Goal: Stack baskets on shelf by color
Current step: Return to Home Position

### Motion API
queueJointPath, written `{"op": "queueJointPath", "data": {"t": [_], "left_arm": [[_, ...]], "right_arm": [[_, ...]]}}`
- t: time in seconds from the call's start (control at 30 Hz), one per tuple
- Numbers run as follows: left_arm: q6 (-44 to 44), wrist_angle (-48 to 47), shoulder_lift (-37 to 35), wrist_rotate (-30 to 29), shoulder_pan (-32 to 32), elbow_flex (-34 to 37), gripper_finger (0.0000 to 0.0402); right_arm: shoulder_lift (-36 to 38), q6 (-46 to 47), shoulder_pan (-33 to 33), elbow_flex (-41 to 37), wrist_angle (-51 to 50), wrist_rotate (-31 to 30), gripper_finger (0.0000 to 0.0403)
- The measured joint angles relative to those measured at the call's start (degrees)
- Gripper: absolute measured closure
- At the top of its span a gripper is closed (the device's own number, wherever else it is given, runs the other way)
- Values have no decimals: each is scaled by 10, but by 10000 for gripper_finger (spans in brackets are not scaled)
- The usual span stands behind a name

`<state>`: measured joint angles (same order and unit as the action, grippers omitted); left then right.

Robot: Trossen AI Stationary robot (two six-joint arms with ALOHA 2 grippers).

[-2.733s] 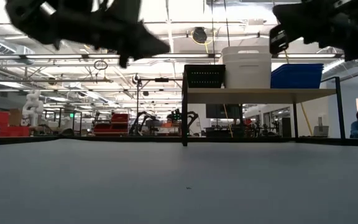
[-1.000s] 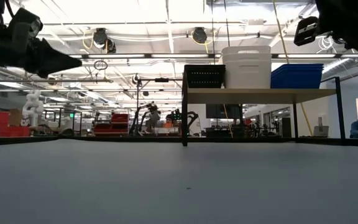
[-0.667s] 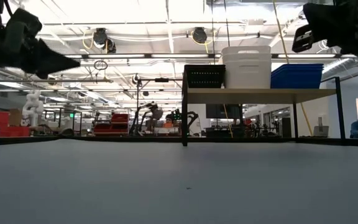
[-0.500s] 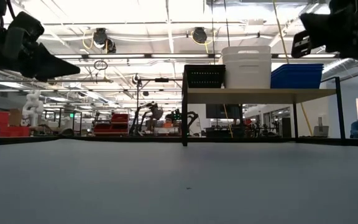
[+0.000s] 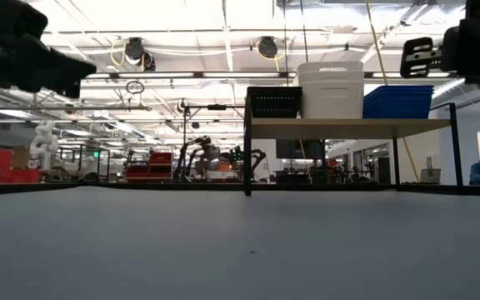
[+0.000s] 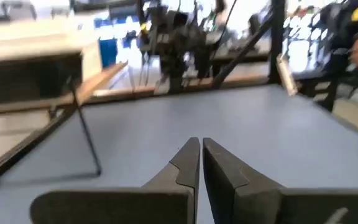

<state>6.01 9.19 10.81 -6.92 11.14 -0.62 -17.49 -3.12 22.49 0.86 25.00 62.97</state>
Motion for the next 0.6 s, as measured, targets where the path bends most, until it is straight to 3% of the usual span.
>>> {"op": "queueJointPath", "data": {"t": [0.17, 0.43, 0.6], "left_arm": [[-37, -65, 0, -16, -16, 0, 378], [-60, -70, -5, -24, -41, 0, 378], [-65, -74, -12, -1, -52, -1, 378]], "right_arm": [[0, -21, 1, 0, 4, 2, 403], [-15, -56, 3, 0, 5, 0, 403], [-18, 25, 13, 0, 72, 15, 403]]}}
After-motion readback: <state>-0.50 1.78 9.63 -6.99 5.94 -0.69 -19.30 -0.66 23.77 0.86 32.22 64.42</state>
